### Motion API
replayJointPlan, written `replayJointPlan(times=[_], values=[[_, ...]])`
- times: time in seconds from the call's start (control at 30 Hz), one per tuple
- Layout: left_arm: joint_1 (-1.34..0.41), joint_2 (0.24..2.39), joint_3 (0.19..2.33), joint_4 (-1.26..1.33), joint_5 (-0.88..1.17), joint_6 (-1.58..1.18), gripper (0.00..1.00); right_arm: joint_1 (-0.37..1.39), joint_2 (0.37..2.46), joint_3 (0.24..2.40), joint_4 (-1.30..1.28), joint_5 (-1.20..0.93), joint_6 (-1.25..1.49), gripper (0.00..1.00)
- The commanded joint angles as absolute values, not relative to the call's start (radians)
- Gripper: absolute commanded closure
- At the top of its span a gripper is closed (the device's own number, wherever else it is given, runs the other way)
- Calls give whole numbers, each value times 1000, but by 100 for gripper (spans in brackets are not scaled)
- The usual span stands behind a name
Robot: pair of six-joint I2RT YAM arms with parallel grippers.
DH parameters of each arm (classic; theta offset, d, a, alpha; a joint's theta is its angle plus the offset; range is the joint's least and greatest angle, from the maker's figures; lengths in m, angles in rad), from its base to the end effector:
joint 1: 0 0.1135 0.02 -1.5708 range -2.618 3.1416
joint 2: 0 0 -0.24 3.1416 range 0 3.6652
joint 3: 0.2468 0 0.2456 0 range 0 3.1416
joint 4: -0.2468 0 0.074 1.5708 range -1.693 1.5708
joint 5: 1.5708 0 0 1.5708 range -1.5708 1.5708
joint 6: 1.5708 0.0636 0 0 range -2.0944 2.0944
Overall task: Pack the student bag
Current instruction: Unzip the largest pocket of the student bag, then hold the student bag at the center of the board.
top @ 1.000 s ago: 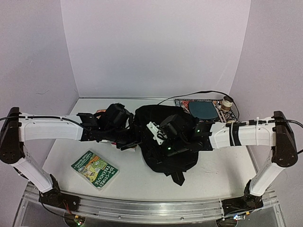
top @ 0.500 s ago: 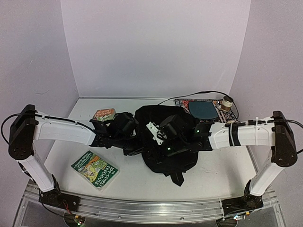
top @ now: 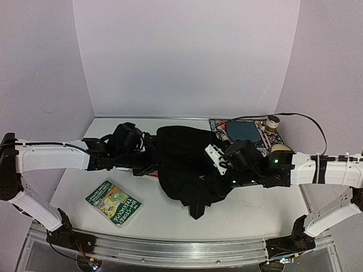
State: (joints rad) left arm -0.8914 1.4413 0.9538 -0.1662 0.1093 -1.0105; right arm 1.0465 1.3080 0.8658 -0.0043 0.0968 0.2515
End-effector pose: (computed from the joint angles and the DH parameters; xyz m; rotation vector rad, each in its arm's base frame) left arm 0.2060 -0.2661 0.2095 -0.0807 2.4800 -1.0755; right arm 0.1667 0.2760 0.2383 -0.7505 1.9524 0.7153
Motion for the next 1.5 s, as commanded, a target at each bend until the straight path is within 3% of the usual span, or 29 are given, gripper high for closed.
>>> replayJointPlan(times=[0.0, 0.2, 0.4, 0.6, 0.67, 0.73, 0.87, 1.1, 1.47], values=[[-736, 1357, 928, -358, -3, -861, 100, 952, 1182, 779, -315, 268, 200, 100], [-657, 1391, 971, -414, 59, -686, 100, 945, 1121, 788, -314, 69, 163, 100], [-657, 1491, 1104, -421, 60, -552, 95, 995, 1223, 863, -206, -191, 191, 100], [-658, 1516, 1184, -426, 76, -617, 65, 1081, 1352, 943, -25, -258, 242, 100], [-658, 1491, 1160, -435, 81, -677, 46, 1093, 1403, 967, 36, -246, 255, 100], [-660, 1451, 1122, -467, 64, -732, 33, 1109, 1455, 1002, 70, -229, 258, 100], [-685, 1323, 1018, -541, -13, -852, 20, 1131, 1555, 1075, 97, -215, 247, 100], [-820, 1148, 877, -569, -63, -1072, 15, 1149, 1660, 1162, 113, -205, 241, 100], [-1064, 1339, 908, -466, -97, -1199, 18, 1154, 1716, 1207, 123, -186, 240, 100]])
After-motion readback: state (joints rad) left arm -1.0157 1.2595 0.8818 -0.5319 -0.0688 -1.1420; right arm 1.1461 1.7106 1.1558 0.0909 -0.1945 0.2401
